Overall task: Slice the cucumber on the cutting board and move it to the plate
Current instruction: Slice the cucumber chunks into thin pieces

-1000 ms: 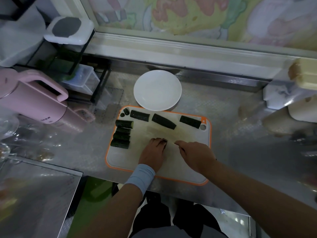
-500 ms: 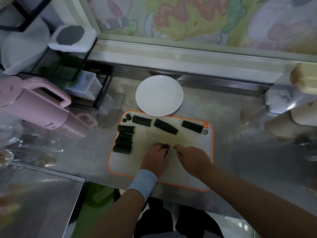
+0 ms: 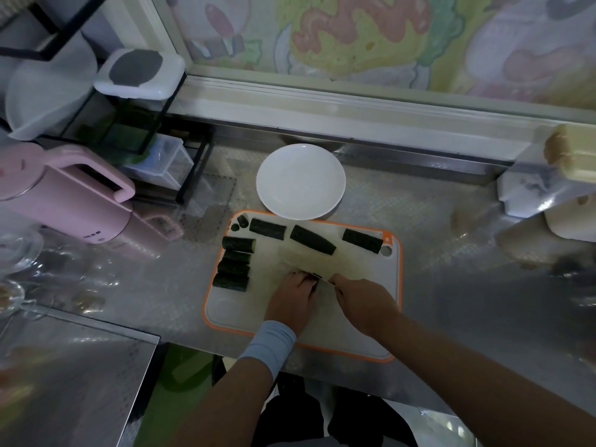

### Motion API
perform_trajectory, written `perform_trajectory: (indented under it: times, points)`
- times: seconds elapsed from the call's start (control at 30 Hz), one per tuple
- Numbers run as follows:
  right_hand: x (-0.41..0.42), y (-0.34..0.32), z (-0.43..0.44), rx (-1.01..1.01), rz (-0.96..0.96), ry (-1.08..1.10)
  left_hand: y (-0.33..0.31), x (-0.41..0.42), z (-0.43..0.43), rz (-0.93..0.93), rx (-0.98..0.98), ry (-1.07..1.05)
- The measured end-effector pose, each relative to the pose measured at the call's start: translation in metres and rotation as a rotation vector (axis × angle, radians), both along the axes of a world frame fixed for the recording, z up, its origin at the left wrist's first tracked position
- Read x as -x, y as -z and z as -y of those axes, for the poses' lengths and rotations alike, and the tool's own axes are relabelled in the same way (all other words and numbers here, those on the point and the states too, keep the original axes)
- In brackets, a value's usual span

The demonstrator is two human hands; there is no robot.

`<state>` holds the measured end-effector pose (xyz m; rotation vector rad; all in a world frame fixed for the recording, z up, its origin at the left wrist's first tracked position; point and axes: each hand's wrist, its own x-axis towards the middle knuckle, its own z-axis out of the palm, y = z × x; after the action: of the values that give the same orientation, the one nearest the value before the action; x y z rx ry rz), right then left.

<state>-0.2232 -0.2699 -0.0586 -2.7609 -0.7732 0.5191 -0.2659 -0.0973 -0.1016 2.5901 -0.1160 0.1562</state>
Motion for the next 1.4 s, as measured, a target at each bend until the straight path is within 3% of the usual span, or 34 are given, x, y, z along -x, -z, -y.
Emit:
perform_trajectory:
  times: [1.4]
  points:
    - [0.006,0.004,0.001,-0.016,-0.002,0.011,-0.003,0.004,0.001,-0.008,0.040,-0.059]
